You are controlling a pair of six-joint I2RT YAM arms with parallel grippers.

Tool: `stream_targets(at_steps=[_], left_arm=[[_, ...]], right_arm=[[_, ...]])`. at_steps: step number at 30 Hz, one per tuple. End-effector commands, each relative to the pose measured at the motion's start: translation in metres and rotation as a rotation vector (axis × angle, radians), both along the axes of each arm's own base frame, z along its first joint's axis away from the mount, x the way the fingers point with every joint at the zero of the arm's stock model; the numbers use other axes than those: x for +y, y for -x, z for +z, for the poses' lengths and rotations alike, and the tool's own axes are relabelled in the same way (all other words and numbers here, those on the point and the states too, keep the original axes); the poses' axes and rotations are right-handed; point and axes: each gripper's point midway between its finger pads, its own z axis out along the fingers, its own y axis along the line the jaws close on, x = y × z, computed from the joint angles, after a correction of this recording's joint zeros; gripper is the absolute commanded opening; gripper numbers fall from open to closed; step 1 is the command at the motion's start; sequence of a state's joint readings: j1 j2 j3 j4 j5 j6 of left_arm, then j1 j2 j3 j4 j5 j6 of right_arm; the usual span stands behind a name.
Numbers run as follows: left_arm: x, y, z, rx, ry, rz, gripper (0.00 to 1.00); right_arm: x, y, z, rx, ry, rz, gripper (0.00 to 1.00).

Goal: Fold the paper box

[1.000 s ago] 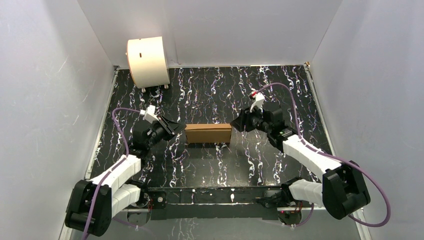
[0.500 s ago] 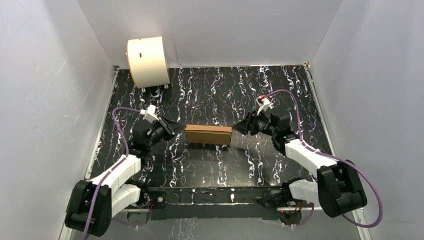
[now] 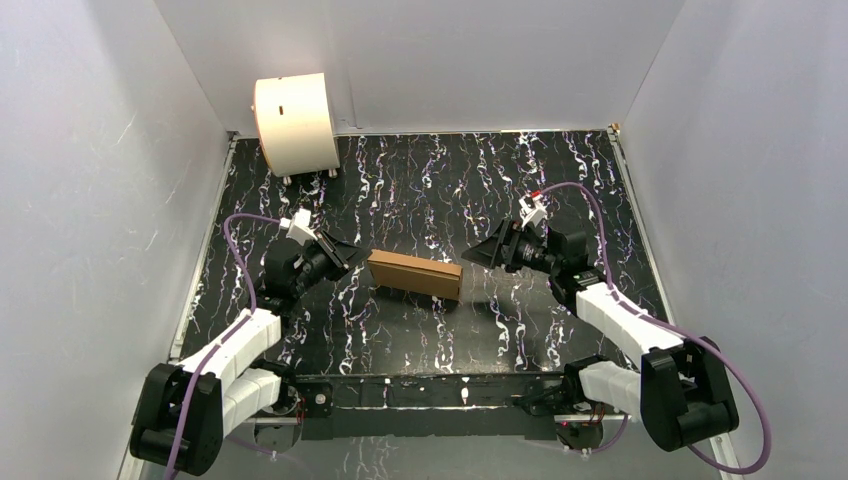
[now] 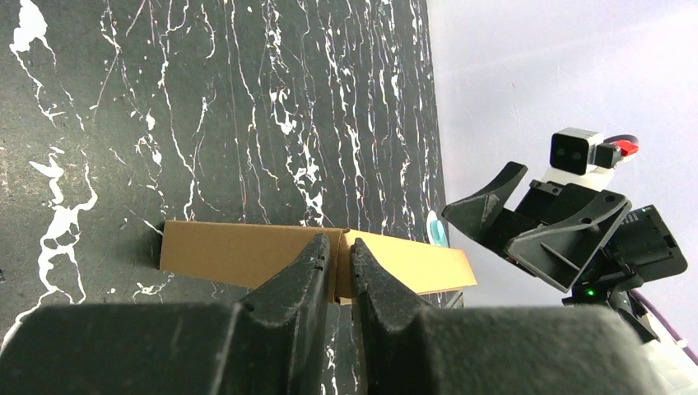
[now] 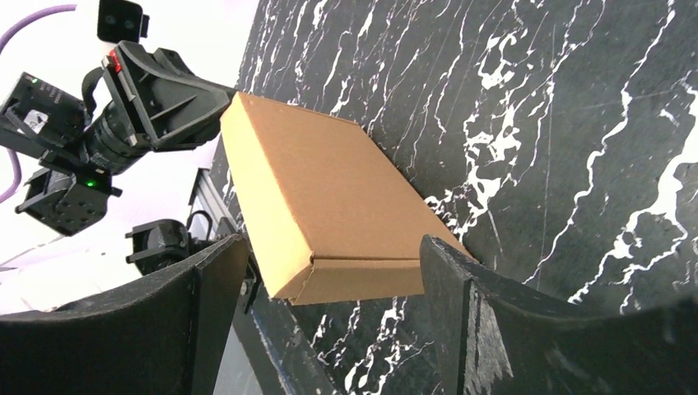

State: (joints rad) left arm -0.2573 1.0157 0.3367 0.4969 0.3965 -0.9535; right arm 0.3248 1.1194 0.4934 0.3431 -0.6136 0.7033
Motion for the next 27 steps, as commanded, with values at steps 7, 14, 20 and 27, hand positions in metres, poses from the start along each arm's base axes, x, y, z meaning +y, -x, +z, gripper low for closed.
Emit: stream_targets(at_steps=[7, 14, 20, 27], left_arm=[[0.007, 0.017, -0.041, 0.158, -0.082, -0.005, 0.14], [0.003, 0.015, -0.037, 0.151, -0.086, -0.008, 0.15], [0.0, 0.017, -0.038, 0.153, -0.093, -0.014, 0.15], [-0.001, 0.018, -0.037, 0.15, -0.096, -0.014, 0.16]], right_arm=[[-0.002, 0.022, 0.001, 0.126, -0.034, -0.003, 0.86], [0.012, 0.032, -0.001, 0.18, -0.109, 0.019, 0.84], [0.018, 0.031, -0.006, 0.194, -0.129, 0.014, 0.79], [0.019, 0.032, -0.023, 0.216, -0.114, 0.008, 0.65]])
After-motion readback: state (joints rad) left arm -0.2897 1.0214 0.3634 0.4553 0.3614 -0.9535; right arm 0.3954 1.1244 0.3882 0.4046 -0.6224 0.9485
